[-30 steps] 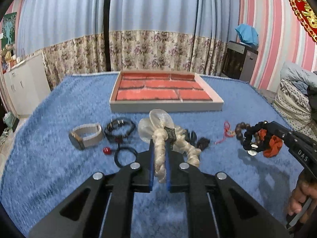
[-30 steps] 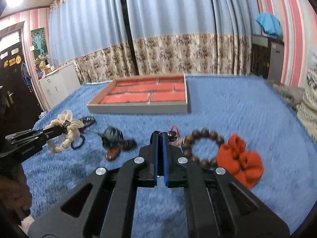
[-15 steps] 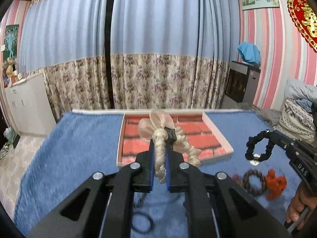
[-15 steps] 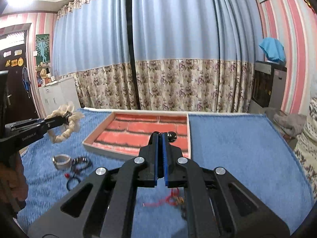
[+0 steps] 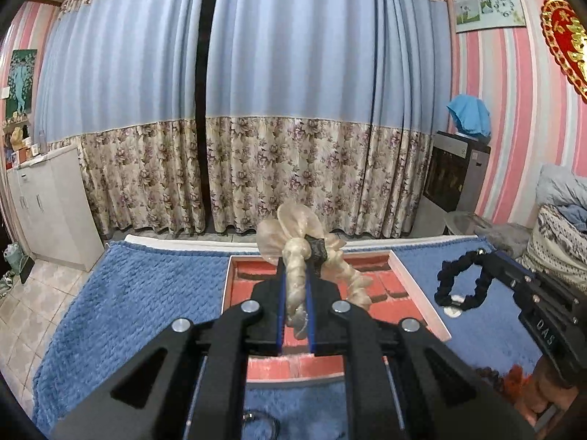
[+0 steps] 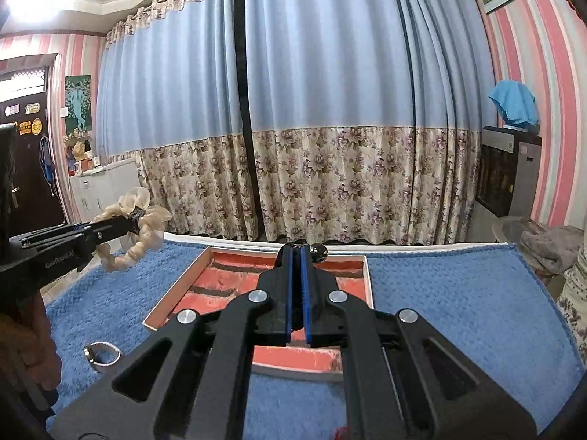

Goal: Organize jewelry
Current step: 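Carry both scrunchies over the brick-lined tray and lower them inside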

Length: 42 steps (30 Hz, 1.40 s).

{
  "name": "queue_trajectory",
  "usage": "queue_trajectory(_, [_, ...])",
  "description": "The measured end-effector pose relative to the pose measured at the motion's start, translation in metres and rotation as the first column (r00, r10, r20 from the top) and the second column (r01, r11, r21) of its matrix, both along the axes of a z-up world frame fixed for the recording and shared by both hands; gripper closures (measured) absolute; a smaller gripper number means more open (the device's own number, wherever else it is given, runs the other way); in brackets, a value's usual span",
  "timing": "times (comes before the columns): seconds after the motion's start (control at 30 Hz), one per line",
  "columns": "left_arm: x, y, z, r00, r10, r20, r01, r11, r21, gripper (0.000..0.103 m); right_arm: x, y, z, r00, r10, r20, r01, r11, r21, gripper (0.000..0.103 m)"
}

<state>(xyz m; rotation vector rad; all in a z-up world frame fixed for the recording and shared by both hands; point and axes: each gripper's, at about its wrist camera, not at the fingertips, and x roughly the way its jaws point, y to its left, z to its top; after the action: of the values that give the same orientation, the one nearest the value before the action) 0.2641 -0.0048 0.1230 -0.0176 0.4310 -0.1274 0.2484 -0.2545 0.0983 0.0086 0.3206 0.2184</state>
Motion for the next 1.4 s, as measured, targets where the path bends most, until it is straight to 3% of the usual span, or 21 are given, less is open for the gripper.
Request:
queue_trajectory(0.33, [0.045,-0.005,-0.016,1.0,-0.001,-0.026,0.001,1.0,0.001,0.094,0.043,0.004,-0.014,1.0,0.016,-0.024,-0.015,1.0,0.007,0.098])
queue_trajectory(0.53, [0.065,-0.009,-0.048,0.997,-0.007,-0.08,0.007,1.0,0.007,0.094,0.062,-0.007,-0.037,0.998,0.0,-0.065,0.002,1.0,0.028,0.098])
queue_trajectory(0.7, [0.068,-0.008,-0.068,0.993,-0.014,-0.116,0.013,1.0,-0.005,0.094,0.065,-0.01,-0.056,0.995,-0.001,-0.098,0.002,1.0,0.006,0.098])
queue_trajectory(1.4, [0.076,-0.012,-0.124,0.977,-0.026,-0.211,0.031,0.999,0.017,0.094,0.071,-0.004,-0.089,0.99,-0.005,-0.144,-0.004,0.998,-0.061,0.098])
